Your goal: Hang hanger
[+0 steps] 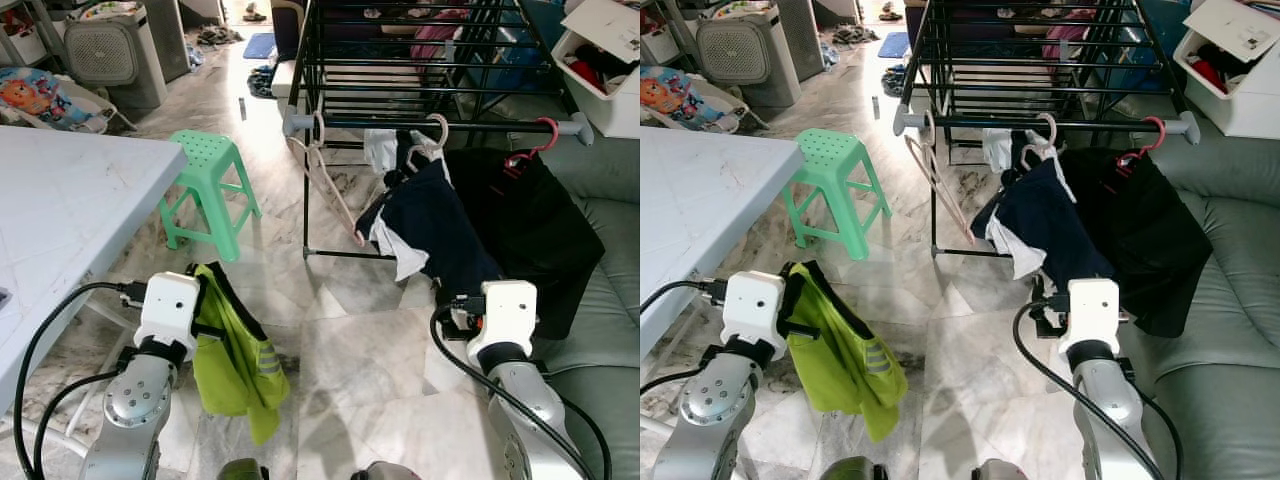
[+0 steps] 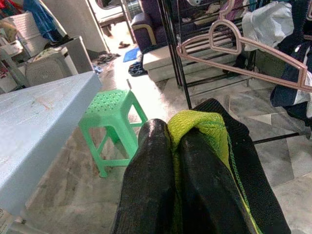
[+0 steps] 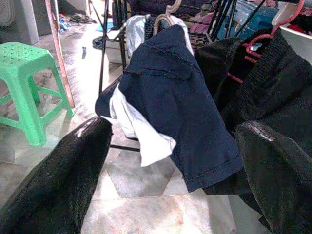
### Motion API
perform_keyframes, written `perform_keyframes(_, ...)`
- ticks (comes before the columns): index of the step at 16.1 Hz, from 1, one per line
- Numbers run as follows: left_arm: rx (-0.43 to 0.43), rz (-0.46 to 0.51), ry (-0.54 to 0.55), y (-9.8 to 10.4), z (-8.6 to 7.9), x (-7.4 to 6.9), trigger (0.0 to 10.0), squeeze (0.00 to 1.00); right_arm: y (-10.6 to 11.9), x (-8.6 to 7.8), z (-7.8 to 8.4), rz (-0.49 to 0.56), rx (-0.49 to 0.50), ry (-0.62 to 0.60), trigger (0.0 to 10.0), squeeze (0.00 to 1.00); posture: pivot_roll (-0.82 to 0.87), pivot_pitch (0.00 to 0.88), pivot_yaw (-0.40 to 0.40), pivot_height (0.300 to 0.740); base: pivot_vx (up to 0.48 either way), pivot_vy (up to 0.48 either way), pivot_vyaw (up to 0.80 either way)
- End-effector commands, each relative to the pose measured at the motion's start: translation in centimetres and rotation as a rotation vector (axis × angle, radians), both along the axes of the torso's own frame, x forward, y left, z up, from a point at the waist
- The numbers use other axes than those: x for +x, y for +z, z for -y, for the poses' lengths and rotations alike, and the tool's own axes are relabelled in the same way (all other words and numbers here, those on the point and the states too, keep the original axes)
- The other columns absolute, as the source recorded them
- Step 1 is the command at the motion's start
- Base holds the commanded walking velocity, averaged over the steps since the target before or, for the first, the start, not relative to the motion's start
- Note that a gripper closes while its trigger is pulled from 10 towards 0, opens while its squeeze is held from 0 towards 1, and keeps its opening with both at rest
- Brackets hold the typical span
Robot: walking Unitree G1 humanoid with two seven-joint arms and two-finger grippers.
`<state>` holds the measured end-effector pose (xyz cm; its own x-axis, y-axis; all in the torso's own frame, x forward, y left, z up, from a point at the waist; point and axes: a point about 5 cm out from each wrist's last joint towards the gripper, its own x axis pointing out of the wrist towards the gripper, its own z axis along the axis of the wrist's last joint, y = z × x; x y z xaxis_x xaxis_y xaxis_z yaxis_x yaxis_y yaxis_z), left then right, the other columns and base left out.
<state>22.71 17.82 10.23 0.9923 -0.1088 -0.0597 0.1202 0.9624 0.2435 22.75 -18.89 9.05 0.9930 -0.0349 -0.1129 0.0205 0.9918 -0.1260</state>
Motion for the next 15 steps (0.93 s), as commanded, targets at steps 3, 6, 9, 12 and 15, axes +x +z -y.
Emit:
perform_keyframes(3, 0.033, 0.031, -0.004, 0.7, 0.3, 1.2, 10.0, 0.00, 0.8, 1.5, -0.8, 0.041, -0.015, 0.053, 10.0, 0.00, 0.02, 0.028, 0.008, 0.740, 0.000, 0.000, 0.00)
perform_keyframes(6, 0.021, 0.022, -0.005, 0.4, 0.3, 1.2, 10.0, 0.00, 0.3, 0.9, -0.7, 0.022, -0.007, 0.046, 10.0, 0.00, 0.01, 0.000, 0.013, 0.740, 0.000, 0.000, 0.00)
perform_keyframes(9, 0.010, 0.024, -0.019, 0.4, 0.8, 1.6, 10.0, 0.00, -0.3, 0.8, -0.6, -0.010, 0.003, 0.021, 10.0, 0.00, 0.01, 0.000, 0.015, 0.740, 0.000, 0.000, 0.00)
perform_keyframes(12, 0.010, 0.024, -0.019, 0.4, 0.8, 1.6, 10.0, 0.00, -0.3, 0.8, -0.6, -0.010, 0.003, 0.021, 10.0, 0.00, 0.01, 0.000, 0.015, 0.740, 0.000, 0.000, 0.00)
perform_keyframes(15, 0.010, 0.024, -0.019, 0.4, 0.8, 1.6, 10.0, 0.00, -0.3, 0.8, -0.6, -0.010, 0.003, 0.021, 10.0, 0.00, 0.01, 0.000, 0.015, 0.740, 0.000, 0.000, 0.00)
